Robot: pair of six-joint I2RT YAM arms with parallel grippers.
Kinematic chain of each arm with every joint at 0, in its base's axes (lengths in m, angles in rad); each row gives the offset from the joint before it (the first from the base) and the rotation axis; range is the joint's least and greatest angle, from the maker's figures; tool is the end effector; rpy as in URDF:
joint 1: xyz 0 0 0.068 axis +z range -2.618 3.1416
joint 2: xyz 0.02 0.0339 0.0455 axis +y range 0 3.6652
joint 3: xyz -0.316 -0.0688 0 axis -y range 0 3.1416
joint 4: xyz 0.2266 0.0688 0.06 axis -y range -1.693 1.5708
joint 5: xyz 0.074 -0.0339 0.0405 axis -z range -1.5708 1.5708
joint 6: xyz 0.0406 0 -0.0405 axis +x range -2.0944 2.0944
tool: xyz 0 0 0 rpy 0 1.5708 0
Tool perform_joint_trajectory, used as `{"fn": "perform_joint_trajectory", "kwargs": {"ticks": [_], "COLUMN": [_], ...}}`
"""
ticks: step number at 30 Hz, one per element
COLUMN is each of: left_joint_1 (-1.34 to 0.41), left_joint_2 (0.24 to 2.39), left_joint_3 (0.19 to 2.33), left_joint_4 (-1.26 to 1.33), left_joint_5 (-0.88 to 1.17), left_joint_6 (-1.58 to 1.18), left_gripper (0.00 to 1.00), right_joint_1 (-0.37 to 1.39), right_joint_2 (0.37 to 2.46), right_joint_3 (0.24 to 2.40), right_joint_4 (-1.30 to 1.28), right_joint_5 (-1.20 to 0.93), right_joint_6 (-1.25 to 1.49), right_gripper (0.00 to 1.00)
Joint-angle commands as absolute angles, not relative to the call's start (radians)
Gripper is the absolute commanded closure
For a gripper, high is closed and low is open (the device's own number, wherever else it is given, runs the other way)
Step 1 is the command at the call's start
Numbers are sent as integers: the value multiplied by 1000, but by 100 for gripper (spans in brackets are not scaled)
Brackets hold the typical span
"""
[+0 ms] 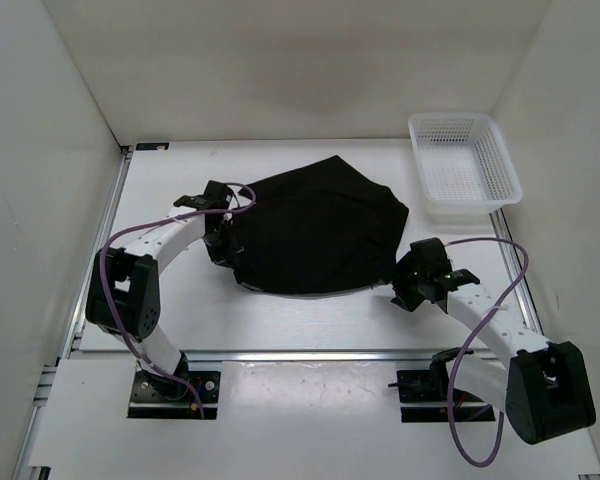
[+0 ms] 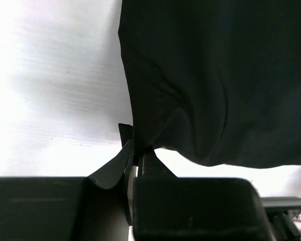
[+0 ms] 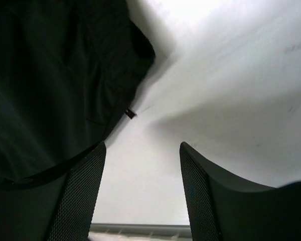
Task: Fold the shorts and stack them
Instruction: Flatten the shorts out
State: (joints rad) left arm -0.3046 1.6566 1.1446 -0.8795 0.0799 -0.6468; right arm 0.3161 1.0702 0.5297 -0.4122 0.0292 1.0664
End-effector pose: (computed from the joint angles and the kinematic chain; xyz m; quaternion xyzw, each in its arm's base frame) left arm 0.2799 -0.0914 0.2570 -0.1659 0.9813 -0.0763 0.0613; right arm 0.1524 0.0486 0.2322 0.3531 0.8847 0.1832 0.2432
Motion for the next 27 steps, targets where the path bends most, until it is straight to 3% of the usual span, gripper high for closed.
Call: {"fn": "perform_joint_trajectory", "kwargs": {"ticks": [1, 13, 16, 17, 18, 19, 22, 24, 27], "left_joint_1": [-304, -304, -304, -304, -304, -304, -304, -304, -304], "left_joint_2": [1592, 1600, 1600, 1600, 1600, 1600, 1618, 1618, 1597], "left_joint_3": [1189, 1189, 1189, 1189, 1189, 1189, 1167, 1146, 1121], "left_joint_4": [-860, -897, -911, -911, -911, -911, -911, -911, -911], "left_joint_5": [31, -33, -44, -44, -34, -23, -23, -23, -32], "left_joint_6": [-655, -646, -626, -617, -608, -607, -617, -627, -640], "left_gripper": [90, 90, 90, 90, 81, 78, 80, 90, 90], "right_joint_1": [318, 299, 299, 299, 299, 299, 299, 299, 299], "right_joint_2": [1040, 1299, 1370, 1382, 1391, 1402, 1391, 1379, 1361], "right_joint_3": [485, 604, 639, 649, 660, 660, 660, 660, 660], "right_joint_4": [-350, -203, -187, -187, -204, -204, -204, -213, -225], "right_joint_5": [-51, 63, 90, 91, 91, 91, 91, 91, 91], "right_joint_6": [1170, 1062, 1062, 1062, 1048, 1048, 1048, 1048, 1037], "right_gripper": [34, 38, 56, 80, 91, 100, 100, 100, 100]}}
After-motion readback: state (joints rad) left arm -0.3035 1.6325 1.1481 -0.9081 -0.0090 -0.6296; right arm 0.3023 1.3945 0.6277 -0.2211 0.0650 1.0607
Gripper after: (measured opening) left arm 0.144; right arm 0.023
